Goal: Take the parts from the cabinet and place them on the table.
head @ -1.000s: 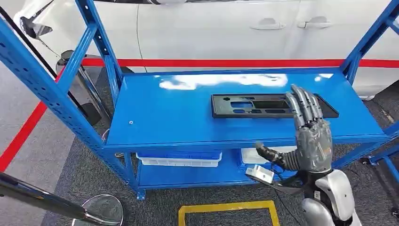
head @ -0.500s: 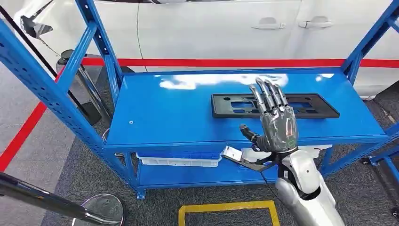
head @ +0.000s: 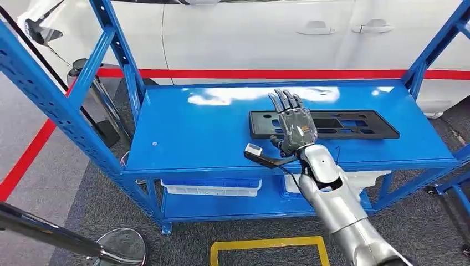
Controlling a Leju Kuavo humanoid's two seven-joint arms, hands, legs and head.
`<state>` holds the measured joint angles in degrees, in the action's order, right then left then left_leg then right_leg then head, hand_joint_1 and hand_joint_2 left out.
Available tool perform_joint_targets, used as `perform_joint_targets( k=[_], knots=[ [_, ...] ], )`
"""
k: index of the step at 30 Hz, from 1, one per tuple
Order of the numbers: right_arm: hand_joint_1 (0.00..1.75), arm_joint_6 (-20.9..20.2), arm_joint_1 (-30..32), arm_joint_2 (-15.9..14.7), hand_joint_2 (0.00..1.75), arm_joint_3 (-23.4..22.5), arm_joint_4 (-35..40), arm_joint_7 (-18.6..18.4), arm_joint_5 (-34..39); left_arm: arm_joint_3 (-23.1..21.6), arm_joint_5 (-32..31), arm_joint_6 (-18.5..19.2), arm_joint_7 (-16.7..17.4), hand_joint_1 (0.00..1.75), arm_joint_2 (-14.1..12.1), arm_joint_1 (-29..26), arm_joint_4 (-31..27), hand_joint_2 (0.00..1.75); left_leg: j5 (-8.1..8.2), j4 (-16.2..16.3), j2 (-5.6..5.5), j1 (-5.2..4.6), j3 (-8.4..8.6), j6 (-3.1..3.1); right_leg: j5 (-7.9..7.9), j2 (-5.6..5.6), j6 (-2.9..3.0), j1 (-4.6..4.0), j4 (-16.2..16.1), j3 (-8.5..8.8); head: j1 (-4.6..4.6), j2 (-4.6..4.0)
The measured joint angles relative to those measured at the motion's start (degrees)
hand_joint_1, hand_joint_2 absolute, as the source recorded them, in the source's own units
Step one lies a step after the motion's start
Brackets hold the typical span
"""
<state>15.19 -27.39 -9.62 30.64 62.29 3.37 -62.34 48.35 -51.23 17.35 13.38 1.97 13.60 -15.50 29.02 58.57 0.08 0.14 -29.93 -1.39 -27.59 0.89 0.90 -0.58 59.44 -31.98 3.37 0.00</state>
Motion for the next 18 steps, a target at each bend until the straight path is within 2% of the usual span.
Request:
perform_joint_targets(
  k=[8,13,18],
  knots=[
    [0.00,-2.9,-5.0,2.0,1.75,0.5,-10.8,0.0,-0.2,-1.2,1.0,-0.2,0.7,0.00,0.1,0.4,0.1,0.00,0.00,0.0,0.00,0.00,-0.08,0.00,0.00,0.00,0.00,0.00,0.0,-0.09,0.00,0.00],
    [0.00,-6.3,-7.1,2.4,1.75,0.5,-17.3,2.0,2.4,-2.2,1.9,-0.2,1.0,0.00,0.1,0.5,0.2,0.00,0.00,0.0,-0.03,0.00,-0.10,0.00,0.00,-0.04,0.00,0.01,0.0,-0.10,0.00,0.00],
    [0.00,-10.2,-8.3,2.4,1.75,0.5,-19.9,4.4,5.5,-2.5,2.7,-0.2,1.0,0.00,0.1,0.4,0.2,0.00,0.00,0.0,-0.03,0.00,-0.10,0.00,0.00,-0.03,0.00,0.01,0.0,-0.10,0.00,0.00]
  ],
)
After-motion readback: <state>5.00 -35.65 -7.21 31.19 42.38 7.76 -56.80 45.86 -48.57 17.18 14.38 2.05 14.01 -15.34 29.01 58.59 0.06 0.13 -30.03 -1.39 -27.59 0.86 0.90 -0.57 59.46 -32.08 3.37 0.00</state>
